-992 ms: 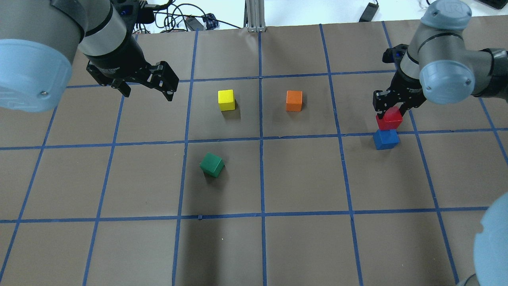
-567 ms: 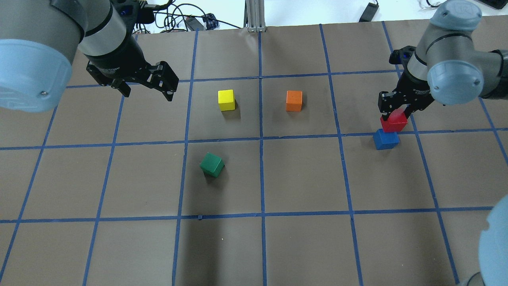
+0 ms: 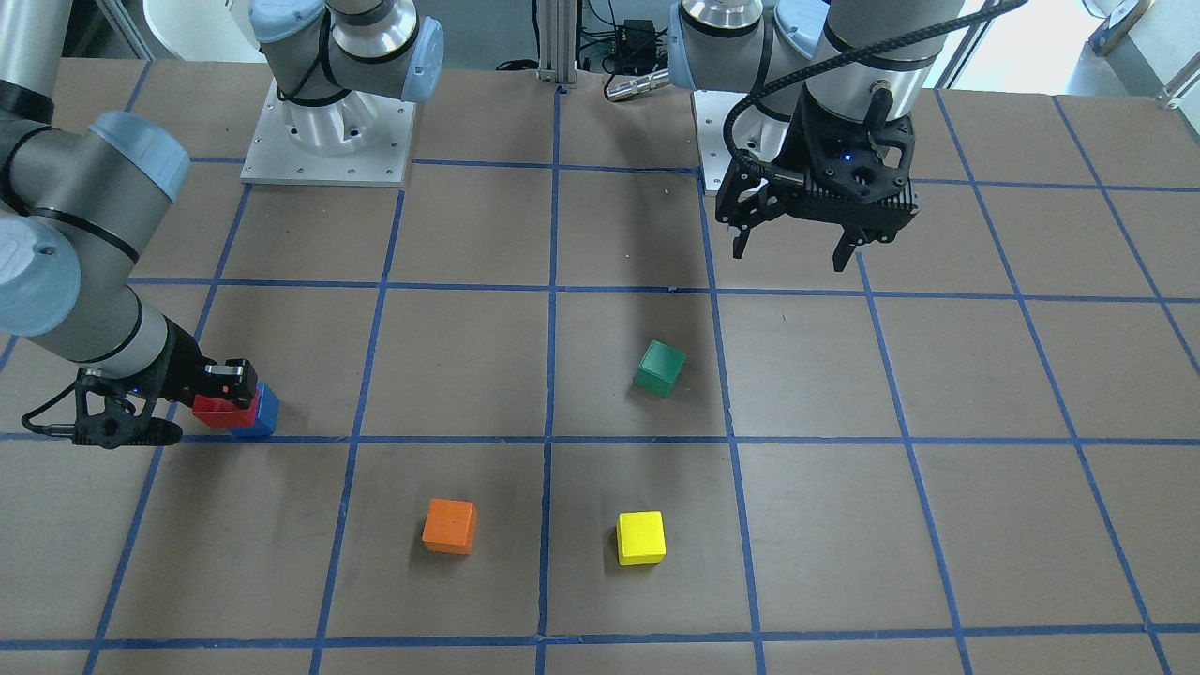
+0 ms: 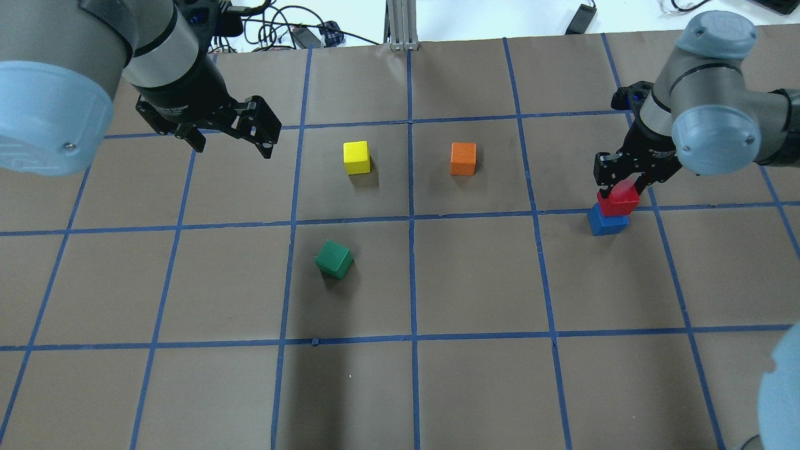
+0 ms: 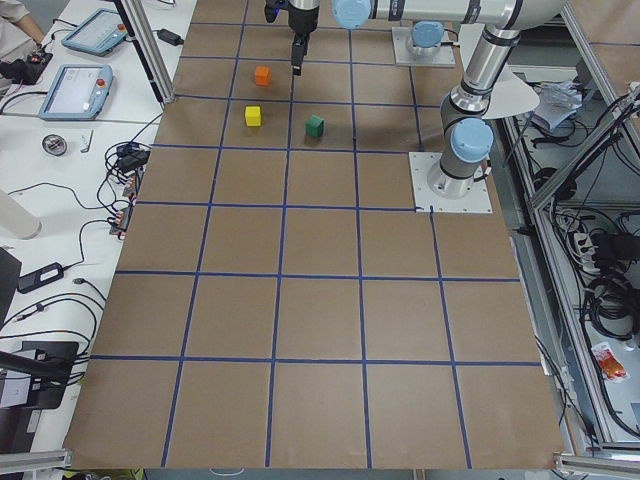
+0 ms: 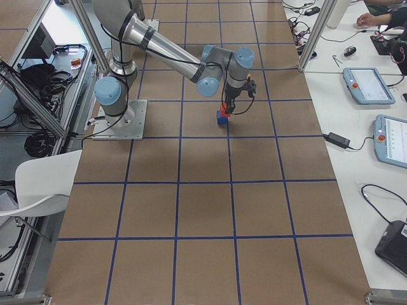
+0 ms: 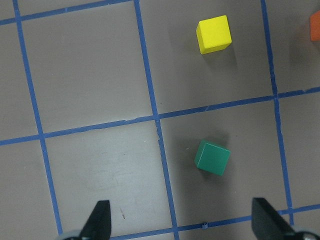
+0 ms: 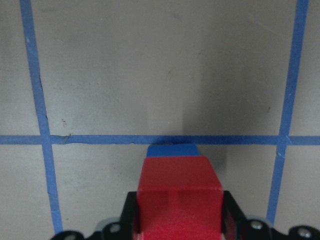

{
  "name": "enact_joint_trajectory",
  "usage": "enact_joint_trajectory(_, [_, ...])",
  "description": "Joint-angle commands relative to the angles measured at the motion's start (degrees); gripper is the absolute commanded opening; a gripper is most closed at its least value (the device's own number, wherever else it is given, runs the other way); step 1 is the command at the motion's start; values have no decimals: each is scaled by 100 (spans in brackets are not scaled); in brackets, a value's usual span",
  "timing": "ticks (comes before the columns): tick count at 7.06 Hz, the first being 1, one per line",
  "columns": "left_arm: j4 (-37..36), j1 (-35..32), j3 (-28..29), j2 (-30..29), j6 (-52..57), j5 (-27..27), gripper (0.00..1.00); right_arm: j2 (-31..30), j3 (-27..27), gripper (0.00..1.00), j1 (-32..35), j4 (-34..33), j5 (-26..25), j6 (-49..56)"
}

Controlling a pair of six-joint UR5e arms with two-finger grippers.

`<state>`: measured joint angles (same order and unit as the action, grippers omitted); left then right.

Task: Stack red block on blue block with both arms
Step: 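Lower the red cube onto the blue cube with the right gripper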

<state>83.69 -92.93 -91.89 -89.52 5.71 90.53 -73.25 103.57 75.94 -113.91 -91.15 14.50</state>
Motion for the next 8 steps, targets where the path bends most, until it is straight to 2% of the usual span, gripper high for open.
enact_joint_trajectory(1, [-2,3,4,-4,1,0,100,-5,14,0,0,9,-43,70])
enact_joint_trajectory(2, [-2,3,4,4,1,0,100,-5,14,5,0,9,-69,271])
enact_joint_trajectory(3, [-2,3,13,4,-17,0,100,-5,22,25,0,9,-69,290])
enact_joint_trajectory(6, [-2,3,4,-4,1,0,100,-5,23,28,0,44,-25,290])
enact_joint_trajectory(7, [-2,3,13,-4,1,-9,100,4,23,45,0,53,-34,290])
enact_joint_trajectory(8, [-2,3,4,-4,1,0,100,4,49,72,0,62,-69,290])
